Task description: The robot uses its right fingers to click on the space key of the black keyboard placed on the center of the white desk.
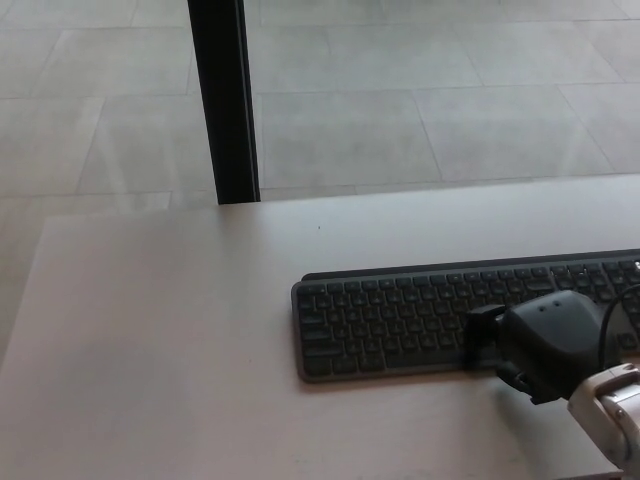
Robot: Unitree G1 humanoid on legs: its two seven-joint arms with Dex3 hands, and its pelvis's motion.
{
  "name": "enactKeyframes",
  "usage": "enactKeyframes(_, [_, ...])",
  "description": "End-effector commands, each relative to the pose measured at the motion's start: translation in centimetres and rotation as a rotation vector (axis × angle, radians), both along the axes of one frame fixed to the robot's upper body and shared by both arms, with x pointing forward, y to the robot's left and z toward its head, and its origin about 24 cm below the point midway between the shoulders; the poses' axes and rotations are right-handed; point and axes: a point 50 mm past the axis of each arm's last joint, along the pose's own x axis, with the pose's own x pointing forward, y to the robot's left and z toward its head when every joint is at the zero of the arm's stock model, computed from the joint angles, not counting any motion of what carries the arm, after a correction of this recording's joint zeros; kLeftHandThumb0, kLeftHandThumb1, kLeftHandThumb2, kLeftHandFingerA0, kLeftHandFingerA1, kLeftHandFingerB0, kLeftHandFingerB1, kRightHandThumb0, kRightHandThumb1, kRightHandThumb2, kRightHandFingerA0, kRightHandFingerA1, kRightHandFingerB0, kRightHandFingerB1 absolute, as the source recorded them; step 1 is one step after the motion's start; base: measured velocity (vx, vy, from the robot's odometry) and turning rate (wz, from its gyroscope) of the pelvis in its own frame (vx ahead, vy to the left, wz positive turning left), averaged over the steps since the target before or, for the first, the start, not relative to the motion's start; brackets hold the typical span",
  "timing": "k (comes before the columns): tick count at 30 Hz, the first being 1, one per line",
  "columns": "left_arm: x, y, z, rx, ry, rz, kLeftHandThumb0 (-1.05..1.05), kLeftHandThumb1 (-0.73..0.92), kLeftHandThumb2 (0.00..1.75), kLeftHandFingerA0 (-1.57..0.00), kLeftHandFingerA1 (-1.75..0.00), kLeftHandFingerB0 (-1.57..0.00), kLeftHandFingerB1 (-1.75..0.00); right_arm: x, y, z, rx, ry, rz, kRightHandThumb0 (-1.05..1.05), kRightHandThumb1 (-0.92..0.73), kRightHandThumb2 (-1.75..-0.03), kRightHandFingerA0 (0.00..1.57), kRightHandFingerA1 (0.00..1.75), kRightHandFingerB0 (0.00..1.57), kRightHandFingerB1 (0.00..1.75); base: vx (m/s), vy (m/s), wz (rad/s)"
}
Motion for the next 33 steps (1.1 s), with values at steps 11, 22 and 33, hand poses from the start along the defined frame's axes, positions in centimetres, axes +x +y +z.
enactKeyframes(11, [0.1,0.8,1.0,0.046,-0.026,0.011,-0.48,0.55,0.57,-0.99,-1.35,-0.78,-0.62,-0.9,-1.1,-1.2,-0.067,0.084,0.001,-0.25,-0.59,-0.60,0.81,1.56,0.72,0.62,0.00,0.000,0.00])
enactKeyframes(22, [0.1,0.7,0.8,0.043,0.001,0.003,-0.51,0.55,0.58,-0.85,-1.13,-0.68,-0.58,-1.2,-1.6,-1.6,-0.065,0.107,0.001,-0.38,-0.43,-0.82,0.93,1.22,0.82,0.77,0.00,0.000,0.00])
enactKeyframes(33, [-0.4,0.7,0.6,0.031,-0.010,0.003,-0.50,0.56,0.62,-0.92,-1.60,-0.75,-0.63,3.0,-1.9,7.7,0.020,-0.120,-0.020,-0.31,-0.45,-0.83,0.94,1.16,0.68,0.71,0.00,0.000,0.00])
